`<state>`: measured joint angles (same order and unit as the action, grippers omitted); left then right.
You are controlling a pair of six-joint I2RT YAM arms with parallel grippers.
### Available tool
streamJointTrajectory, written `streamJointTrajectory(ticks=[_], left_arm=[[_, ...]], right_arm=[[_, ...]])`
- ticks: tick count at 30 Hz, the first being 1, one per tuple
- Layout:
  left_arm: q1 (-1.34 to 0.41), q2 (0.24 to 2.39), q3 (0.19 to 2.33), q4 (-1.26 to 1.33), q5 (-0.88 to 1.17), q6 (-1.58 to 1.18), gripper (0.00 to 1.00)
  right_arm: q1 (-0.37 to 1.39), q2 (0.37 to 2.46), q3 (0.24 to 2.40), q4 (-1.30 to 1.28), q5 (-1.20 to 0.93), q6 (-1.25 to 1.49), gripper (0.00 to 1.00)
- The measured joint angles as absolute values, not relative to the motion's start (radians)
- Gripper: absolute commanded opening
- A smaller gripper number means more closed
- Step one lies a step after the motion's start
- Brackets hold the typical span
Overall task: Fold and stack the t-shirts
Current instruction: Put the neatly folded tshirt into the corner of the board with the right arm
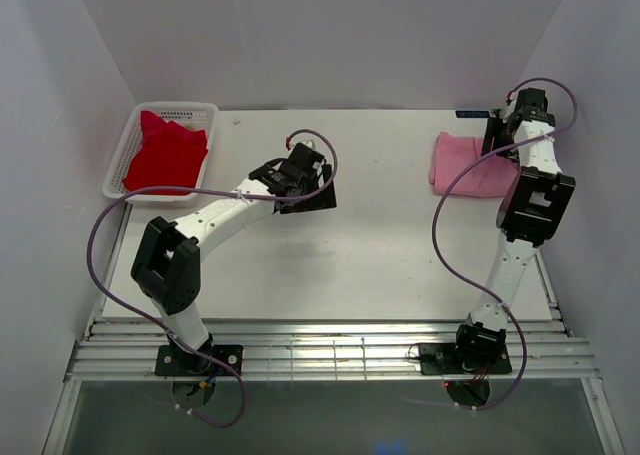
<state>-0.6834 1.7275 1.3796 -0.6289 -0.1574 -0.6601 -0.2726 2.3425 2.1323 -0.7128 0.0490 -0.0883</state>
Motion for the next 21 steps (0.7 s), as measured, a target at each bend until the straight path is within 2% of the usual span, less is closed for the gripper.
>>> streamJointTrajectory(ticks=[2,3,4,9,14,18,21], left_arm=[[-0.683,1.726,1.409,-0.628,-0.171,-0.651,0.98],[-0.683,1.726,1.425,-0.627,-0.176,-0.647,0.98],[-0.683,1.726,1.44,-0.622,-0.18,-0.643,0.98],[-0.683,1.706,1.46,-0.606,-0.196,-0.642,0.98],[-0.681,1.672,1.459,-0.606,-0.222,-0.625,0.98],[-0.67,1.629,1.454,-0.606,-0.24,-0.61,0.98],[-0.662,1.592,1.454,-0.606,-0.255,-0.572,0.98]], right_arm=[[-0.273,2.31,2.101,-0.703,0.047,-0.086,0.75],[-0.271,2.285,2.078,-0.701,0.046,-0.085,0.9],[-0.268,2.256,2.055,-0.7,0.044,-0.078,0.95],[-0.241,2.016,1.89,-0.662,0.036,-0.073,0.95],[-0.131,1.777,1.777,-0.645,-0.025,-0.051,0.95],[-0.009,1.695,1.737,-0.656,-0.048,-0.036,0.91],[0.057,1.659,1.678,-0.668,-0.053,-0.024,0.95]])
